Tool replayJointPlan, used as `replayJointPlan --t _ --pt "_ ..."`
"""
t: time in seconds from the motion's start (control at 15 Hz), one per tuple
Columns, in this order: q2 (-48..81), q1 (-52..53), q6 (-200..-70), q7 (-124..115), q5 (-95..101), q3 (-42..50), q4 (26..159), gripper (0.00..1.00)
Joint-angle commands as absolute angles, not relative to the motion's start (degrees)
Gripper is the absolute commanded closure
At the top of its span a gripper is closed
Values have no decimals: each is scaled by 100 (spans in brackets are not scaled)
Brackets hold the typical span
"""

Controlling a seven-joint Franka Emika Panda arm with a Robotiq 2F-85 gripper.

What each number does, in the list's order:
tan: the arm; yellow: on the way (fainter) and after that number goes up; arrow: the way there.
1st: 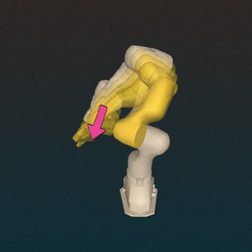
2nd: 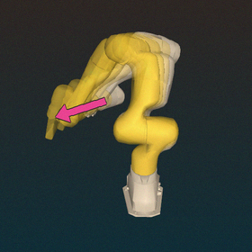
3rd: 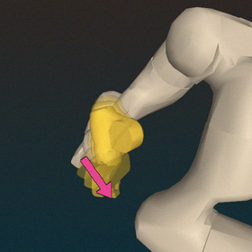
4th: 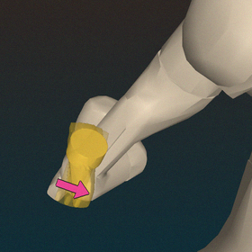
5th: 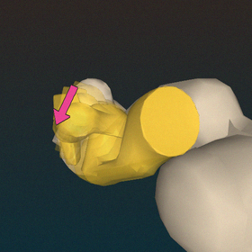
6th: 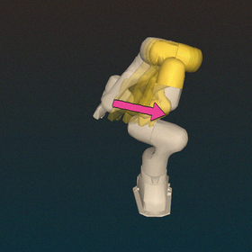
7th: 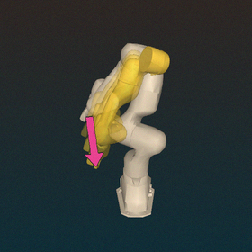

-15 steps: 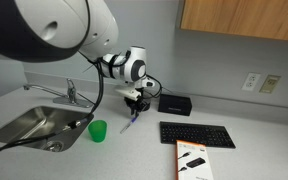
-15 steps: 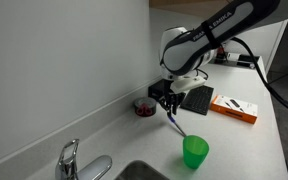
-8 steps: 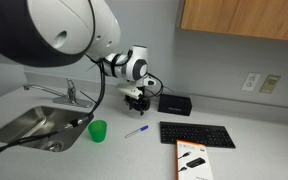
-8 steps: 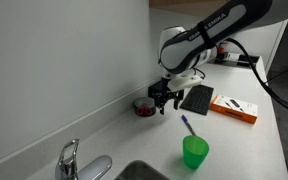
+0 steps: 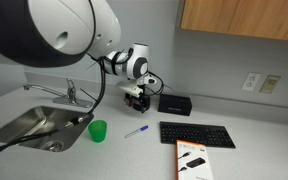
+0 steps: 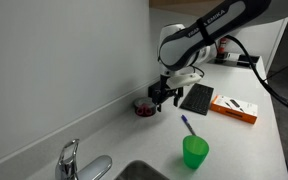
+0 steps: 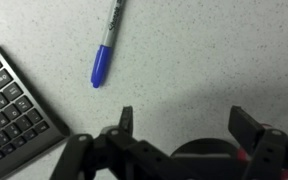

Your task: Take the blue pen out of the green cup

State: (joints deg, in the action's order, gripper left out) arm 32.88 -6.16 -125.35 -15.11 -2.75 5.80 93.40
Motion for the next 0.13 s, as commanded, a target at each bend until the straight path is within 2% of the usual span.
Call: replayJointPlan --t 0.0,0.07 --pt "3295 -583 -12499 -1487 -306 626 9316 0" --pt "3295 -584 -12489 -1486 -306 625 9314 0"
